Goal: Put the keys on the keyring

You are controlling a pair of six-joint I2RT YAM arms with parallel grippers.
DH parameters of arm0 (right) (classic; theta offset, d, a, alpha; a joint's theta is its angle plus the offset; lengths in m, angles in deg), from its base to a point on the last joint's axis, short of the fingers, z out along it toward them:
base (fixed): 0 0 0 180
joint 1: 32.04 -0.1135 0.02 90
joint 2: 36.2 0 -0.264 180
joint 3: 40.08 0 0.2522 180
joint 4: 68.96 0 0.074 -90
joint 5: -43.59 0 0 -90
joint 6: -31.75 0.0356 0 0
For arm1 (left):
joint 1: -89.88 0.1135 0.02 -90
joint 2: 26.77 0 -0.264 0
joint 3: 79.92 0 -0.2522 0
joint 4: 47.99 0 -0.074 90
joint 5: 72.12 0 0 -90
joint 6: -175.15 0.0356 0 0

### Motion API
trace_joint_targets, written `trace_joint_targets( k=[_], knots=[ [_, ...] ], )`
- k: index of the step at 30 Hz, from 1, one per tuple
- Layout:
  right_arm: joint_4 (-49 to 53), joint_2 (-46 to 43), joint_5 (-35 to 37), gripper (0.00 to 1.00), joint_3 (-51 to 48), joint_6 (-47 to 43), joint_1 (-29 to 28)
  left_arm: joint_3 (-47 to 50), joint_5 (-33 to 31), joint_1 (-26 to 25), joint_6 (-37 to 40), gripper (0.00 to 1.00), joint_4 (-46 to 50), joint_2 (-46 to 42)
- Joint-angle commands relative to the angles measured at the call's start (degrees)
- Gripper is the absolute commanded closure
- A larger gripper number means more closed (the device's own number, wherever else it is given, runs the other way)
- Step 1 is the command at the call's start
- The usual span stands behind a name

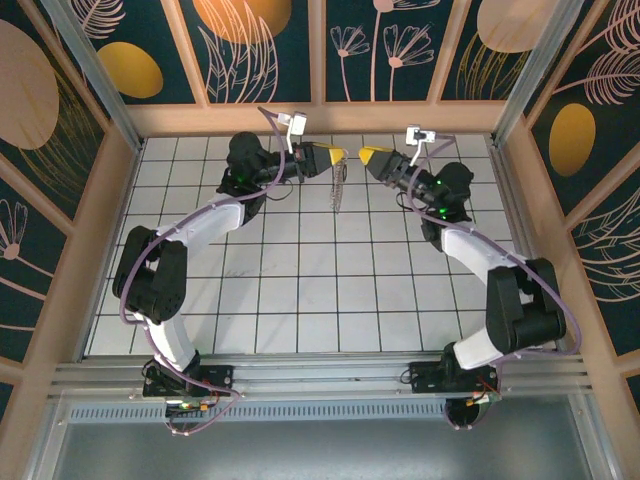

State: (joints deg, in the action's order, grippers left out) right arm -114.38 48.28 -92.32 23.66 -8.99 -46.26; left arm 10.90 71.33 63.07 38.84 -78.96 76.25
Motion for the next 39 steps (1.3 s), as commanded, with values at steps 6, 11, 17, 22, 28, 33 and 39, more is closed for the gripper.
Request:
trace_joint_targets(
  k=[6, 11, 17, 22, 28, 33, 39],
  knots=[
    [4.2, -7.1, 1.5, 0.47, -6.5, -9.3, 0.1, -9.0, 3.6, -0.3, 15.1, 1.0, 18.3, 0.1],
    [4.7, -8.3, 1.9, 0.45, -9.3, -13.2, 0.0, -13.0, 5.2, -0.3, 20.4, 1.0, 26.6, 1.3],
    [4.2, -8.1, 1.0, 0.45, -10.8, -16.3, 0.0, -16.4, 6.4, -0.2, 25.6, 1.0, 34.6, 2.6],
    [2.4, -6.8, -0.5, 0.45, -11.1, -16.5, -0.5, -17.1, 7.1, -0.2, 26.0, 1.0, 35.6, 3.3],
    [1.9, -4.8, -0.4, 0.45, -10.2, -16.9, -2.2, -16.7, 8.0, -0.2, 25.1, 1.0, 34.5, 3.3],
    [-0.2, -3.7, 0.1, 0.45, -10.5, -16.0, -2.1, -16.0, 8.5, -0.2, 24.8, 1.0, 33.7, 2.6],
    [-1.7, -4.7, 1.0, 0.45, -12.2, -14.6, -0.5, -14.8, 9.2, -0.2, 24.9, 1.0, 33.0, 1.7]
  ],
)
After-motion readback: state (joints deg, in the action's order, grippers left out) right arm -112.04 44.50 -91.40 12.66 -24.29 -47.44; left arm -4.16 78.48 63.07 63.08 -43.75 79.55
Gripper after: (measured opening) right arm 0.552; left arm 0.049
